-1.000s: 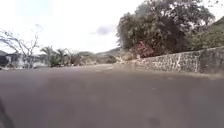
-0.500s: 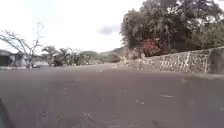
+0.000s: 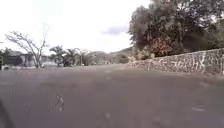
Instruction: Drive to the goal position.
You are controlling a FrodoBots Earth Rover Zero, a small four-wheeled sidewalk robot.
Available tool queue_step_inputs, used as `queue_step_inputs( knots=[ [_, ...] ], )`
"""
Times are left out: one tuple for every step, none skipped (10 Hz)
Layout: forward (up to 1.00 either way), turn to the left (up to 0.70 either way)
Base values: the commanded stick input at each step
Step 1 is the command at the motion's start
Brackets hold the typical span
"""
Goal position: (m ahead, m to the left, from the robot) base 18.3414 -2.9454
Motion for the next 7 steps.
queue_step_inputs(
  knots=[
    [1.00,0.39],
    [1.00,0.00],
    [1.00,0.00],
    [1.00,0.00],
    [1.00,0.00],
    [1.00,0.00],
    [1.00,0.00]
  ],
)
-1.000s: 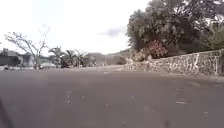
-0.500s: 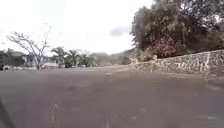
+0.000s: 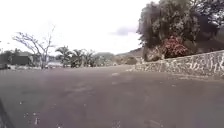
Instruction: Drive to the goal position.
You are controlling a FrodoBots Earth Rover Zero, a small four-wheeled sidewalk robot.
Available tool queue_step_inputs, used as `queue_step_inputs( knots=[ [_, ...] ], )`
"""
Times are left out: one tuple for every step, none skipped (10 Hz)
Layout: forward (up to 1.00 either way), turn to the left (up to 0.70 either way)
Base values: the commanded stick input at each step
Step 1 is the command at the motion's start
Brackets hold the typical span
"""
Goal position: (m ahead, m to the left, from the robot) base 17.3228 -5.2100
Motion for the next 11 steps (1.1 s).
queue_step_inputs(
  knots=[
    [1.00,0.00],
    [1.00,0.00],
    [1.00,0.00],
    [1.00,0.00],
    [1.00,0.00],
    [1.00,0.00],
    [1.00,0.00],
    [1.00,0.00],
    [1.00,0.00],
    [1.00,0.00],
    [1.00,0.00]
  ],
)
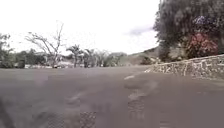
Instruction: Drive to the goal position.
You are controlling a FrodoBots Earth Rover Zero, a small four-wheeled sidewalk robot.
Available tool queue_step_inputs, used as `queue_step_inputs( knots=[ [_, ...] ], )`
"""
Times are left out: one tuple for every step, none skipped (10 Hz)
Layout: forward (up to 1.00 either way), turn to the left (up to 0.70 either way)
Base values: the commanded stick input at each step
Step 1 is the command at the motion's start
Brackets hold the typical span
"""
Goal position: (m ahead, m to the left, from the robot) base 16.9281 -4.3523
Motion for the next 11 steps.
queue_step_inputs(
  knots=[
    [1.00,0.00],
    [1.00,0.00],
    [1.00,0.00],
    [1.00,0.00],
    [1.00,0.00],
    [1.00,0.00],
    [1.00,0.00],
    [1.00,0.00],
    [1.00,0.00],
    [1.00,0.00],
    [1.00,0.00]
  ],
)
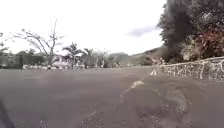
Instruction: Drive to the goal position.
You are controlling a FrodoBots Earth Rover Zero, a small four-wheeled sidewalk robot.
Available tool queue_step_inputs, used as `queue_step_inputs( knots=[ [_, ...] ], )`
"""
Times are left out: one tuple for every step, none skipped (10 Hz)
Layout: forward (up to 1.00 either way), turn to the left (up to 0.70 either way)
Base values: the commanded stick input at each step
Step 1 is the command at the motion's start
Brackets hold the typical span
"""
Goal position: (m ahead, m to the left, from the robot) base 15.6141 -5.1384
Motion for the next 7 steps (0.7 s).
queue_step_inputs(
  knots=[
    [1.00,0.00],
    [1.00,0.00],
    [1.00,0.00],
    [1.00,0.00],
    [1.00,0.00],
    [1.00,0.00],
    [1.00,0.00]
  ],
)
